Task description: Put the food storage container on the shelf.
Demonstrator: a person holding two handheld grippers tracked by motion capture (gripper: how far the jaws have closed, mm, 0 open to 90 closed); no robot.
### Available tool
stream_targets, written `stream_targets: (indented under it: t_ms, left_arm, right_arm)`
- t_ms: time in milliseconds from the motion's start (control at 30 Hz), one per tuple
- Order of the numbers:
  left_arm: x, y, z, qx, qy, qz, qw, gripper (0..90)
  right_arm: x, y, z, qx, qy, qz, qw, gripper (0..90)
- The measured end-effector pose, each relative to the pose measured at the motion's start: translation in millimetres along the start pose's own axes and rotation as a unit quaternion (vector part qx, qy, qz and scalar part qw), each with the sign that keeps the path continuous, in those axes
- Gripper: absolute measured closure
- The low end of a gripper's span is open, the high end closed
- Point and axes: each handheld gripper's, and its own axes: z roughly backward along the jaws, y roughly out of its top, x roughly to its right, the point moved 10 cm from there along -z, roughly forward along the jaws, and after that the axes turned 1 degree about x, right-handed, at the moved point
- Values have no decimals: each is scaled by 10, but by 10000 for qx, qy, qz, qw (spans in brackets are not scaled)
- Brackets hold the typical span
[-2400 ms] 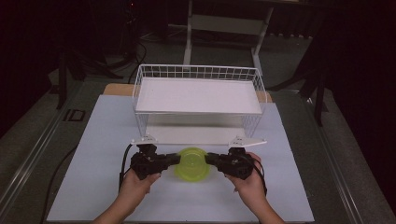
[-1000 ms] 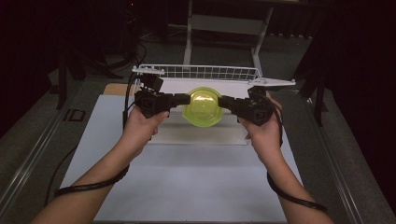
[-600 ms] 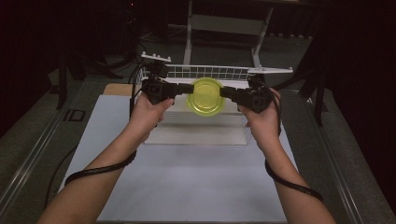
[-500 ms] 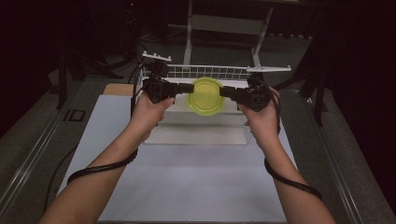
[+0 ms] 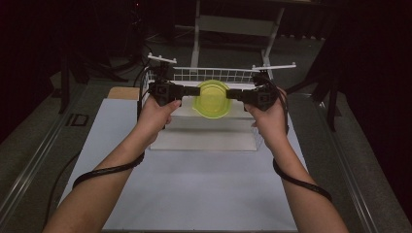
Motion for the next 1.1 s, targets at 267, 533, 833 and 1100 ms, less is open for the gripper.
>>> stream_targets:
  t_ms: [267, 533, 833, 1100]
  left_arm:
    - [-85, 18, -74, 5, 23, 254, 9997, 740]
    - [-156, -9, -131, -6, 62, 443, 9990, 635]
    - [-212, 0, -128, 101, 219, 322, 9992, 495]
    - [-164, 68, 99, 695, 153, -6, 9975, 428]
  right_arm:
    - [88, 57, -98, -125, -166, -131, 9997, 681]
    - [224, 53, -213, -96, -286, -351, 9989, 642]
    - [136, 110, -180, -22, -209, -155, 9997, 535]
    - [12, 95, 33, 269, -305, 212, 9989, 586]
